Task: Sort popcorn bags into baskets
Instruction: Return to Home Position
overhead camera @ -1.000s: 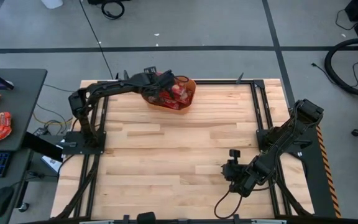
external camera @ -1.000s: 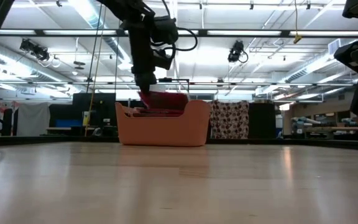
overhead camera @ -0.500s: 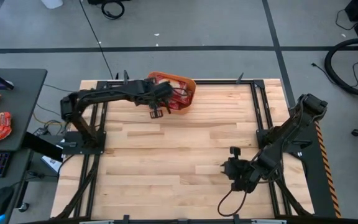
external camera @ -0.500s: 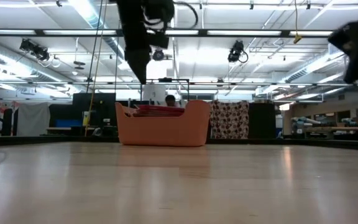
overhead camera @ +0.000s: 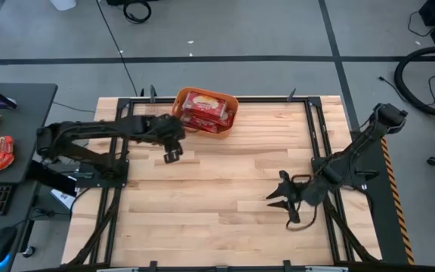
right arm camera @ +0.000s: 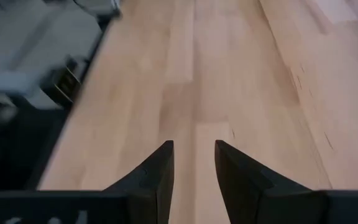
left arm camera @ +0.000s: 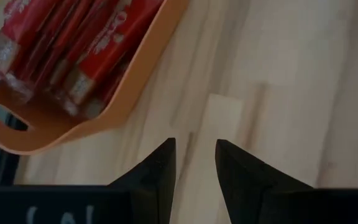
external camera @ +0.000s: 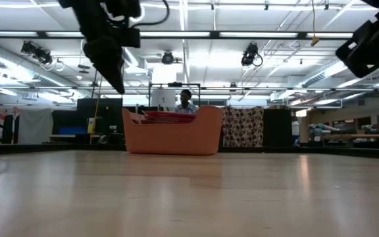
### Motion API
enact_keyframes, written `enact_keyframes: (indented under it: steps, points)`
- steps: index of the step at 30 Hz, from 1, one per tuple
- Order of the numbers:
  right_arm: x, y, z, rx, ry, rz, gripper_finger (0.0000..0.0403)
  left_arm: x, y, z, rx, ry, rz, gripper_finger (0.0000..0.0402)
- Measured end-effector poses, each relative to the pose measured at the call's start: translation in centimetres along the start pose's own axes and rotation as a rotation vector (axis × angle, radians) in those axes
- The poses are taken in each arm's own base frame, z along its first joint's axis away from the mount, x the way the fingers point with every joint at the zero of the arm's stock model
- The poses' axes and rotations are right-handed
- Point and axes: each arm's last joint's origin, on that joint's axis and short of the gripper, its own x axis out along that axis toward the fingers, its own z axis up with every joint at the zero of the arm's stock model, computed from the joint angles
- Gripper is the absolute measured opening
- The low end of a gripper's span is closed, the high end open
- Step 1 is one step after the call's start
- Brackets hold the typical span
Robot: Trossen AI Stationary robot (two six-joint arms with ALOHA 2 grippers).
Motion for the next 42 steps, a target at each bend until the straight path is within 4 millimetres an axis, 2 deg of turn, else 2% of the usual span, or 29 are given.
enact_keyframes:
  steps: [6,15,21,32,42]
  points:
    - [-1.0,-2.0,1.1,0.003,-0.161,0.096,0.0111,-1.0,-0.9,-2.4,-0.038,-0.243,-0.085,0.0117]
    - [-3.8,-3.5,3.5,-0.123,-0.404,0.105,0.0103,-1.6,-1.2,-5.7,-0.107,-0.585,-0.203,0.0116]
    - [-4.2,-4.3,4.0,-0.157,-0.444,0.084,0.0101,-1.7,-1.3,-7.7,-0.175,-0.769,-0.22,0.0116]
    - [-4.2,-4.6,4.4,-0.157,-0.487,0.067,0.008,0.0,-2.5,-12.2,-0.287,-1.005,-0.271,0.0116]
    - [-3.4,-6.5,1.2,-0.05,-0.646,0.064,0.0066,-0.1,-3.9,-14.0,-0.317,-1.185,-0.25,0.0116]
